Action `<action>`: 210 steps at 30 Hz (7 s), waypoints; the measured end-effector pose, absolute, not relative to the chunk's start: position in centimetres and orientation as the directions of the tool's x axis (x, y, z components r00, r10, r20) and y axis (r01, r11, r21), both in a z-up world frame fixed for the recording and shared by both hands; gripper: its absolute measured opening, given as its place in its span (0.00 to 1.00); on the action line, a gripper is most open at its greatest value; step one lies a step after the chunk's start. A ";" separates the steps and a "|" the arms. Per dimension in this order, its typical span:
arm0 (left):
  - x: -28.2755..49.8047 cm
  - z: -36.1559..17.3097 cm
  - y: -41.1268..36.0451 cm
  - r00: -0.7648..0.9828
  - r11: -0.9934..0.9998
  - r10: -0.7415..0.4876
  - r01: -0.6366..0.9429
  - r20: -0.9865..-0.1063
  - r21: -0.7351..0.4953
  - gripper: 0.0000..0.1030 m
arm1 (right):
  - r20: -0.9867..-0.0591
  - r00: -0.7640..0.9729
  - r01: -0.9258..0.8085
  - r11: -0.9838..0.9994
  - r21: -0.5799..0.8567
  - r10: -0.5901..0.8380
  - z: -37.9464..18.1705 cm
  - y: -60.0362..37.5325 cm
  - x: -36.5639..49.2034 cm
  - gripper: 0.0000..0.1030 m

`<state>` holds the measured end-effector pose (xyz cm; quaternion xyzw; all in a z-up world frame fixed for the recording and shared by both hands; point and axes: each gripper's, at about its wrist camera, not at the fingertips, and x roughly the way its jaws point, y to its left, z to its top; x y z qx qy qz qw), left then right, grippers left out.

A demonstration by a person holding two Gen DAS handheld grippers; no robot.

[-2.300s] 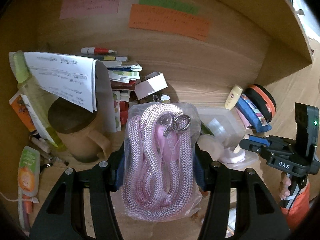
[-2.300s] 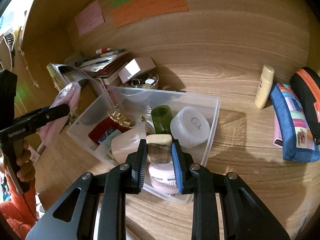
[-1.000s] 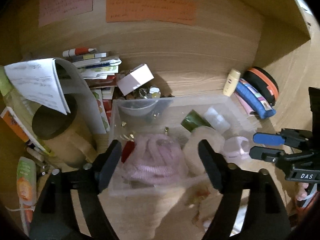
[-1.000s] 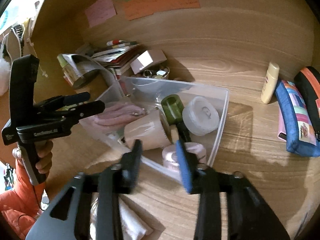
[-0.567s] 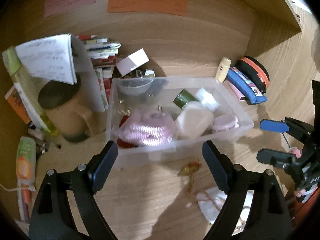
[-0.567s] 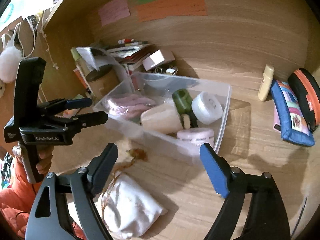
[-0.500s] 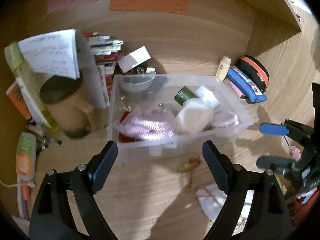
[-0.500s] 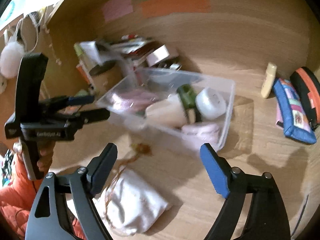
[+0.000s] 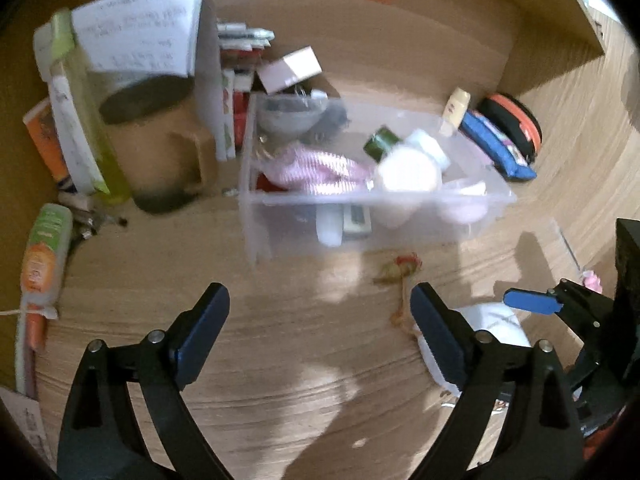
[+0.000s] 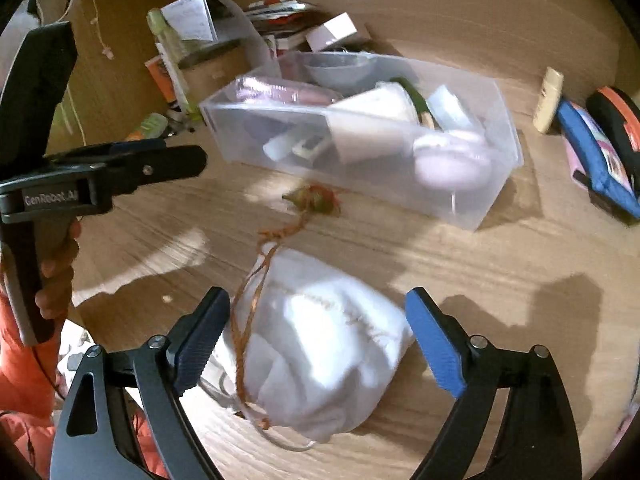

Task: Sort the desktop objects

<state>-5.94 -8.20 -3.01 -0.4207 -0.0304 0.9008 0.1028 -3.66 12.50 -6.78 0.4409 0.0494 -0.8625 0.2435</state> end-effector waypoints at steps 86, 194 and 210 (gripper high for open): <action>-12.5 4.1 -4.3 -0.758 -0.975 0.224 -0.181 -0.613 -0.133 0.29 | -0.551 -0.736 0.376 -0.914 0.150 -0.393 1.9 17.8 -12.7 0.41; -9.7 -0.5 -3.5 -0.760 -1.000 0.019 -0.019 -0.650 -0.008 0.93 | -0.650 -0.665 0.375 -0.917 0.135 -0.368 -1.3 17.1 -10.4 0.85; -9.7 -0.5 -3.5 -0.767 -1.000 0.027 -0.030 -0.641 -0.007 0.93 | -0.657 -0.657 0.389 -0.913 0.125 -0.370 -1.4 17.0 -10.7 0.85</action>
